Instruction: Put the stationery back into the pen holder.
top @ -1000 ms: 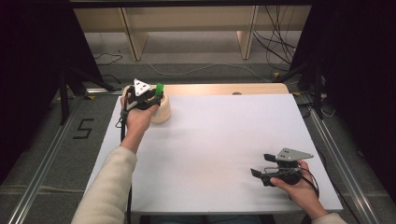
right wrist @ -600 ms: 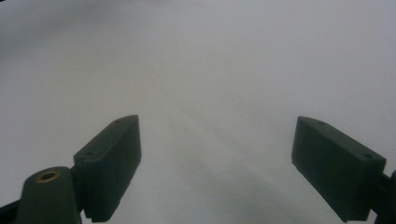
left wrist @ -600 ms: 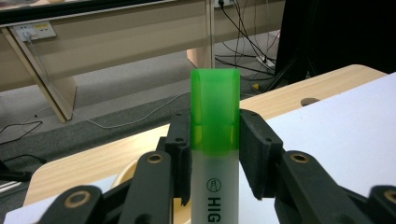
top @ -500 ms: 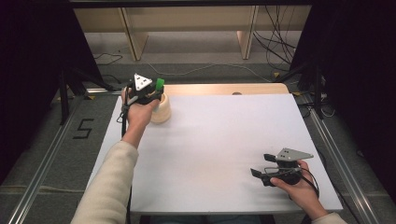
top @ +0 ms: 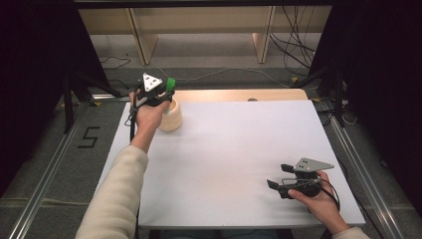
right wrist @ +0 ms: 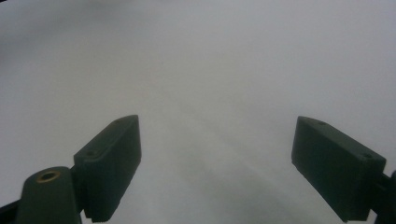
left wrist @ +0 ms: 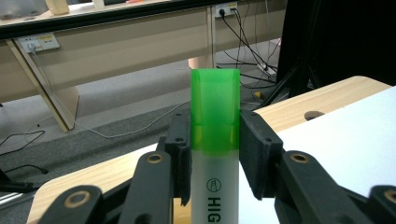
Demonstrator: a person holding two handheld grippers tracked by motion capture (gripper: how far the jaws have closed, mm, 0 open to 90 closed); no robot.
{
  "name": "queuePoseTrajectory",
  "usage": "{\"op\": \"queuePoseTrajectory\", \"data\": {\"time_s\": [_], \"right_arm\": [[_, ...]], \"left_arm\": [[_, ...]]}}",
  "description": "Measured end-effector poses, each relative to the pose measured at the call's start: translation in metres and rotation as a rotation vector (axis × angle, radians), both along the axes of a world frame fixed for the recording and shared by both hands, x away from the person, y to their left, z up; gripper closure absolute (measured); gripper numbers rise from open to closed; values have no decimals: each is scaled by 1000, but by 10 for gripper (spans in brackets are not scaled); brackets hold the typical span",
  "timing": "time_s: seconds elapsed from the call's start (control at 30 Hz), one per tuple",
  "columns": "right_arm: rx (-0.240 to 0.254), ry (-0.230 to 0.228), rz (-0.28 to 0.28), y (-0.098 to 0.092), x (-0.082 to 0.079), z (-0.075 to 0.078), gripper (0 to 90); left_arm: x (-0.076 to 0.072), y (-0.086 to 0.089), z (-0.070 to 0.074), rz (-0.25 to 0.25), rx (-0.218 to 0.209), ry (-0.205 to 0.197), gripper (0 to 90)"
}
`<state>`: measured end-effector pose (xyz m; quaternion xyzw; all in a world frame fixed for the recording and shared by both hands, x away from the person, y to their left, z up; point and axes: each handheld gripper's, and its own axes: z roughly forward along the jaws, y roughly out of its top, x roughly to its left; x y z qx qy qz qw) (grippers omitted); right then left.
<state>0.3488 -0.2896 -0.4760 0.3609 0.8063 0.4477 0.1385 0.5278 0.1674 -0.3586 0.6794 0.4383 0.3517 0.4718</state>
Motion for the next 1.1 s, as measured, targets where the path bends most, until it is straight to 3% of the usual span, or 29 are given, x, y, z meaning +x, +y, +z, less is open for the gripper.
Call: {"op": "queuePoseTrajectory", "data": {"time_s": [0.37,1.1], "right_arm": [[3,2,-1,0,0,0,169],[5,-2,3,0,1,0,169]], "left_arm": [[10,2,3,-4,-6,-24,667],[26,2,-6,2,-15,-25,666]]}}
